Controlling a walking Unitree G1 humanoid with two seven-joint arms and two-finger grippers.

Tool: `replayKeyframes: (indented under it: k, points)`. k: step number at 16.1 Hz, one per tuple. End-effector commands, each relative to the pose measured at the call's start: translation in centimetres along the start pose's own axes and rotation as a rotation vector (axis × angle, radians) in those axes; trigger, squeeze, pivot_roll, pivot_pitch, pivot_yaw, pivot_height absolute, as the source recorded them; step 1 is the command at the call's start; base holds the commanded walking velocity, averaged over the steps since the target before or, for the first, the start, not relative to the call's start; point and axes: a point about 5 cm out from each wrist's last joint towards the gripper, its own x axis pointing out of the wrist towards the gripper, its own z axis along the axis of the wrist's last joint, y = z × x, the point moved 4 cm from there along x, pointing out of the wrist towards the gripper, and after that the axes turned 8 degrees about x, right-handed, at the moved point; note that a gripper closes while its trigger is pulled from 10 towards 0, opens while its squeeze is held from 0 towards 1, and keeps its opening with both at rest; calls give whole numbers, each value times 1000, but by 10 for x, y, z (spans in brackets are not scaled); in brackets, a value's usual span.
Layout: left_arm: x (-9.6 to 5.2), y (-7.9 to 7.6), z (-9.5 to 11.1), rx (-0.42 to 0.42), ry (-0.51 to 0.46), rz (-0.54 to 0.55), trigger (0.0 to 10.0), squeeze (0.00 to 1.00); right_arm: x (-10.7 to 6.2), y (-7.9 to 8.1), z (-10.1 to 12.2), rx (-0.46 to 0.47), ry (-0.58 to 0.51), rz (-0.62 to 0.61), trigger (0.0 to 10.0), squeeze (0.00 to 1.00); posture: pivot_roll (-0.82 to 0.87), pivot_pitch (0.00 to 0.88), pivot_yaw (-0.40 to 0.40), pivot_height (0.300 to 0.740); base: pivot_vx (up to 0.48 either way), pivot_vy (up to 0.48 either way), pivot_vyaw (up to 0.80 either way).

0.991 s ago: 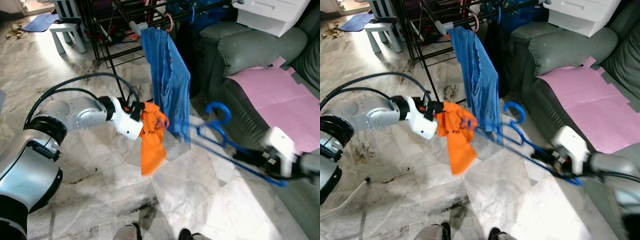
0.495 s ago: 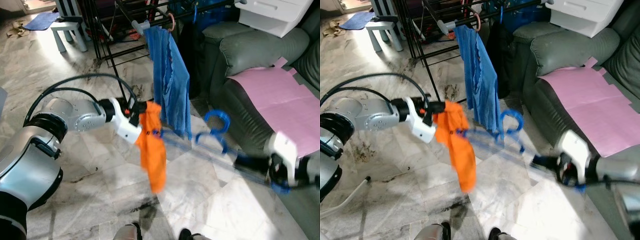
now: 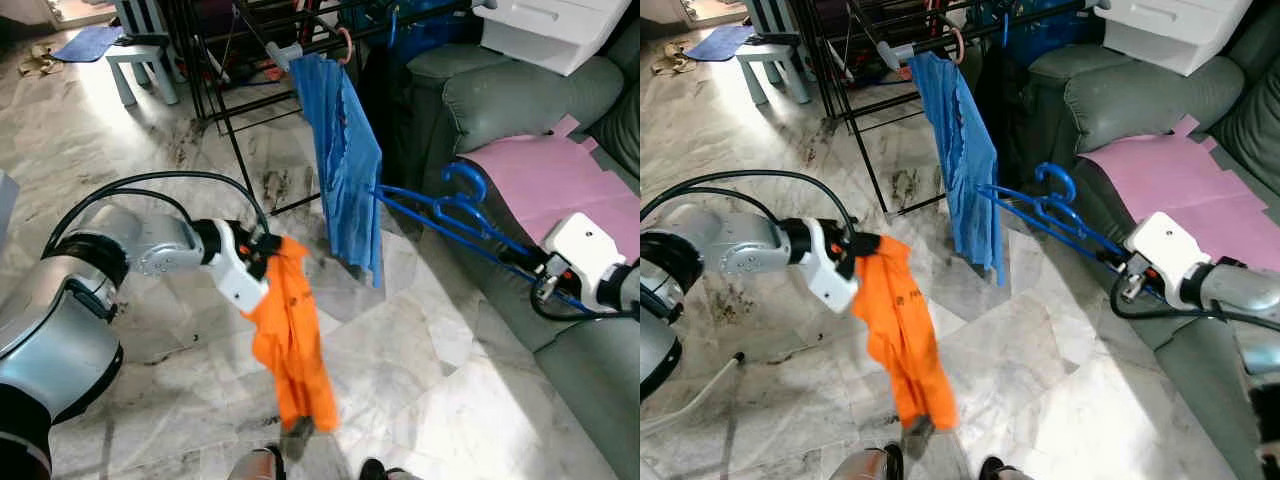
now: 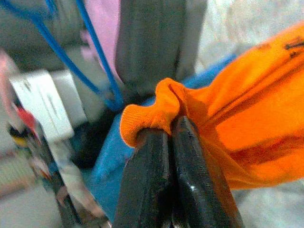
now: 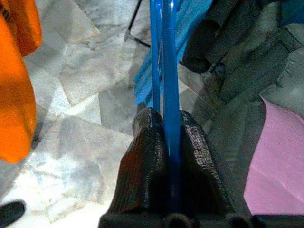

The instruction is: Hang hanger

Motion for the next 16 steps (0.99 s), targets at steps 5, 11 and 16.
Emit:
replayKeyframes:
  k: [5, 11, 16]
  points:
    - [10, 24, 34, 43, -236, 91, 10000, 0, 16, -1, 18, 21, -86, 45, 10000, 0, -45, 116, 60, 740, 0, 0, 0]
    - [16, 25, 48, 26, -296, 134, 10000, 0, 30, 66, 11, 97, -37, 507, 10000, 0, -37, 106, 55, 740, 0, 0, 0]
    - [13, 12, 43, 29, -263, 90, 10000, 0, -13, 59, -20, 27, 182, 649, 10000, 0, -42, 107, 46, 740, 0, 0, 0]
